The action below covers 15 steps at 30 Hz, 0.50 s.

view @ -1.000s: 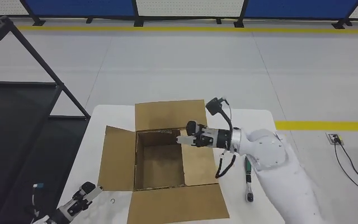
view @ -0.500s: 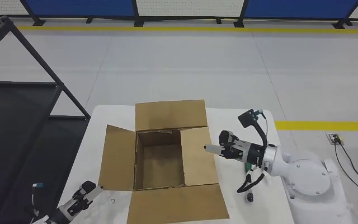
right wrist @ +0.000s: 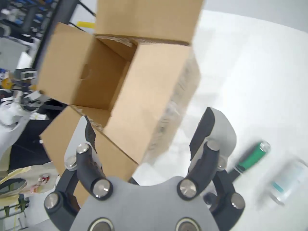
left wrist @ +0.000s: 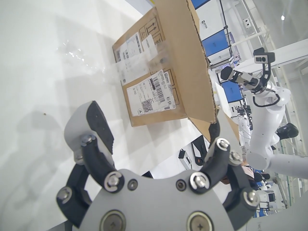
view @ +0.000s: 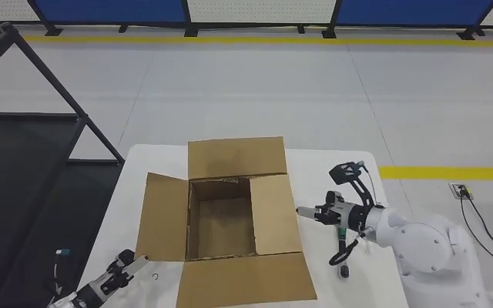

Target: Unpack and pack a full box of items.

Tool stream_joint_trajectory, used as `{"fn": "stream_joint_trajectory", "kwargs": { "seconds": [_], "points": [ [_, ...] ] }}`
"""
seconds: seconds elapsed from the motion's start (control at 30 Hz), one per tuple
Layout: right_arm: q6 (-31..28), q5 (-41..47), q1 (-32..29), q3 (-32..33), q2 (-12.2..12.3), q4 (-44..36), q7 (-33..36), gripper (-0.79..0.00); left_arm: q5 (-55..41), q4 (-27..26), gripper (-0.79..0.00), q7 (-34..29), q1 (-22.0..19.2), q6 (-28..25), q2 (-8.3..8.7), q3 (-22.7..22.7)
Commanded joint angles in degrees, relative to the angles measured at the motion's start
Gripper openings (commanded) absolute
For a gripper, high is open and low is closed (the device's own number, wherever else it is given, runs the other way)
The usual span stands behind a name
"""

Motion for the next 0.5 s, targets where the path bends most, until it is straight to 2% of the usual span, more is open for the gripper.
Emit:
{"fn": "stream_joint_trajectory", "kwargs": {
  "seconds": [0.0,0.23,0.33,0.37,0.47],
  "points": [
    [1.02,-2.25,-0.94,0.01,0.28,0.57,1.50,0.000,-0.13,0.15,0.000,-0.23,-0.05,-0.04,-0.03,0.05],
    [4.30,-12.15,-1.37,-2.17,1.06,5.44,5.30,0.000,-0.95,0.33,0.000,-1.60,-0.16,-0.31,-0.06,-0.42],
    [6.36,-15.08,-0.99,-3.05,1.18,6.98,5.66,-0.025,-1.67,0.10,0.000,-2.38,-0.12,-0.44,-0.06,-0.67],
    [7.19,-16.04,-0.96,-2.87,1.27,7.41,5.80,-0.058,-1.87,0.07,0.000,-2.65,-0.15,-0.46,-0.06,-0.76],
    [8.38,-17.99,-1.52,-2.31,1.55,7.64,6.95,-0.065,-2.05,-0.01,0.000,-3.30,-0.27,-0.41,-0.05,-0.96]
  ]
}}
